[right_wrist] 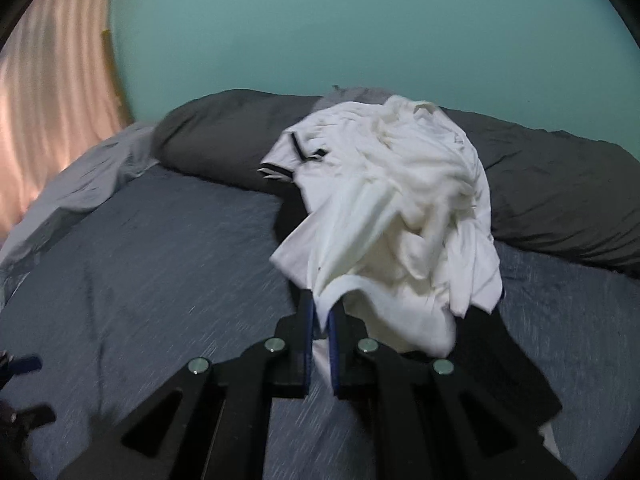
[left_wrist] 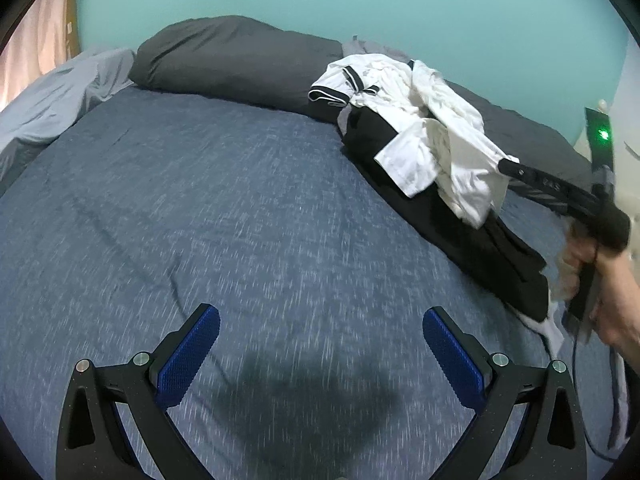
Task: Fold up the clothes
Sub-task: 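Pull the white garment out of the pile with the right tool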
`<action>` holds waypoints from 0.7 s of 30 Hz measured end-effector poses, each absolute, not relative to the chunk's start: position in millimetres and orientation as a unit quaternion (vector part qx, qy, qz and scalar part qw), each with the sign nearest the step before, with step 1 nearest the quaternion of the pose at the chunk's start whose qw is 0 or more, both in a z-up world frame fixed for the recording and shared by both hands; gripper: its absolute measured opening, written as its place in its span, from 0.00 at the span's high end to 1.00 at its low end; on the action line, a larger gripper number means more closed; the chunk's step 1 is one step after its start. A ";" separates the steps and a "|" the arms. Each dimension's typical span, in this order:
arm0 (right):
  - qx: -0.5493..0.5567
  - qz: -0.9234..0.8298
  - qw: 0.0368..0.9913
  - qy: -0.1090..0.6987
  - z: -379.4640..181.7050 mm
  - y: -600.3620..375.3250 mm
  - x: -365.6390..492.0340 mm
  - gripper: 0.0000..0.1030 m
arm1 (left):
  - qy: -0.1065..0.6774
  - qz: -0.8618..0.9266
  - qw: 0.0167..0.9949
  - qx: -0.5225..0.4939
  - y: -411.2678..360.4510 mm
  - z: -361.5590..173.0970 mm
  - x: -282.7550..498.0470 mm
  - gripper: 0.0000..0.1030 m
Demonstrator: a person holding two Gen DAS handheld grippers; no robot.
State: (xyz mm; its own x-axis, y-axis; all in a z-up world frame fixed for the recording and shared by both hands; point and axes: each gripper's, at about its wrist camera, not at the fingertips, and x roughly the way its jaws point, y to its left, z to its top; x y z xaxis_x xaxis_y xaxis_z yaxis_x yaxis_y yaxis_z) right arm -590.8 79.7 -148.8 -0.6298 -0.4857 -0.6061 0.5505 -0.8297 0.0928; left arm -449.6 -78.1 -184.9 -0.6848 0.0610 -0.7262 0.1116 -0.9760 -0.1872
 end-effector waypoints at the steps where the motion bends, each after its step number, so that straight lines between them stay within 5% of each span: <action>1: 0.319 -0.900 0.294 0.046 -147.5 84.5 -576.5 0.94 | 0.108 -0.913 0.014 0.394 -76.5 -184.6 -441.6 0.00; 21: 0.296 -0.872 0.389 0.020 -150.3 129.3 -323.0 0.94 | 0.108 -0.930 0.000 0.351 -64.9 -205.8 -291.5 0.00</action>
State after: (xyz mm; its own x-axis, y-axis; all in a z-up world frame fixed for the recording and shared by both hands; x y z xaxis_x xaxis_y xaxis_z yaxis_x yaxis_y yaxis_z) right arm -323.0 129.3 -150.3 -0.5220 -0.6673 -0.5312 0.6906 -0.6962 0.1959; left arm -291.5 -64.9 -205.8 -0.7534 0.0756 -0.6532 0.0765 -0.9765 -0.2012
